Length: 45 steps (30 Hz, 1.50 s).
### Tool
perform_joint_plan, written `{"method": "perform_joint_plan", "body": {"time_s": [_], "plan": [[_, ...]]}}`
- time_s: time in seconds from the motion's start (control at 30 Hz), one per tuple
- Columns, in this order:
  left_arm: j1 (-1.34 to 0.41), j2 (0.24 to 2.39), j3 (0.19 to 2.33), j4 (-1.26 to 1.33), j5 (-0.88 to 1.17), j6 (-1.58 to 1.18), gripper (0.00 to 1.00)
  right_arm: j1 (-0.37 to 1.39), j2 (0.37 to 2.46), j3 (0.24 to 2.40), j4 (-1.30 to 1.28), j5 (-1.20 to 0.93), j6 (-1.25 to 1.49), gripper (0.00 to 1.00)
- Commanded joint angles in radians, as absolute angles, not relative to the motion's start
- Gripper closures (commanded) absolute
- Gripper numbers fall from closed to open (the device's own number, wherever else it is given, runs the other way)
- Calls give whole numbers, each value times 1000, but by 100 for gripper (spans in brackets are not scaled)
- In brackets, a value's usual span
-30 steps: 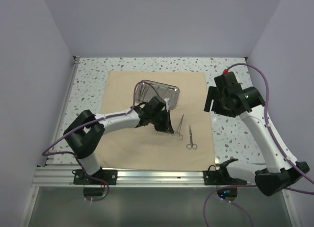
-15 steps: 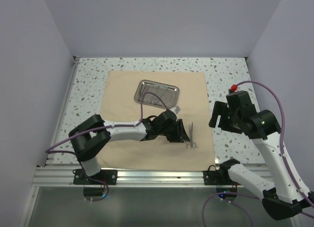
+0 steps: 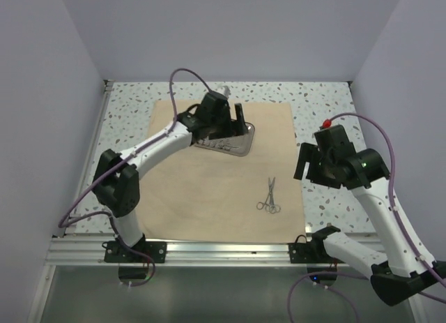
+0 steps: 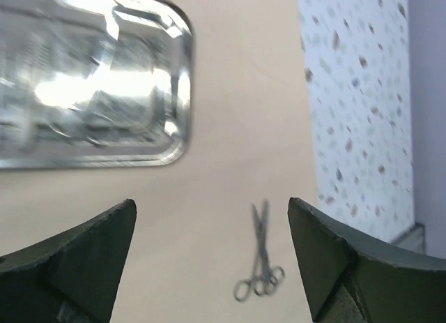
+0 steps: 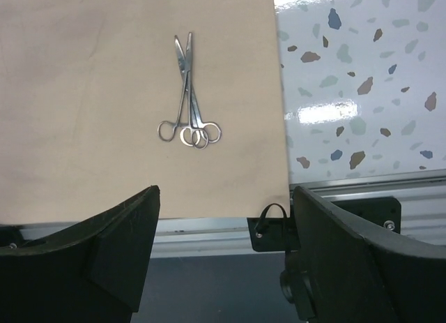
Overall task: Open and lay out the surgical kit
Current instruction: Pick up the medical item from the container.
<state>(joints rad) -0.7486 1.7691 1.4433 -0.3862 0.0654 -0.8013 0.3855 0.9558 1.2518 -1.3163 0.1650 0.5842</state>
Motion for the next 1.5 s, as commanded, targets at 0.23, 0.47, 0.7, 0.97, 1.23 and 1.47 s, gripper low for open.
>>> {"method": "perform_joint_plan", "body": {"time_s": [0.23, 0.47, 0.7, 0.97, 1.23, 1.47], "plan": [[-591, 2063, 1776, -618, -71, -341, 10, 382, 1133, 1357, -1229, 215, 647, 19], [-591, 2149, 1792, -523, -43, -318, 12, 383, 1186, 1393, -1236, 235, 652, 20], [-591, 2223, 1827, -413, -45, -299, 12, 382, 1177, 1356, -1262, 252, 657, 20], [-591, 2330, 1965, -356, -55, -301, 18, 382, 1189, 1350, -1279, 264, 653, 20], [-591, 2520, 2203, -431, -78, -299, 29, 383, 1192, 1339, -1290, 281, 646, 20], [-589, 2551, 2217, -449, -115, -281, 34, 382, 1210, 1353, -1289, 308, 630, 20]]}}
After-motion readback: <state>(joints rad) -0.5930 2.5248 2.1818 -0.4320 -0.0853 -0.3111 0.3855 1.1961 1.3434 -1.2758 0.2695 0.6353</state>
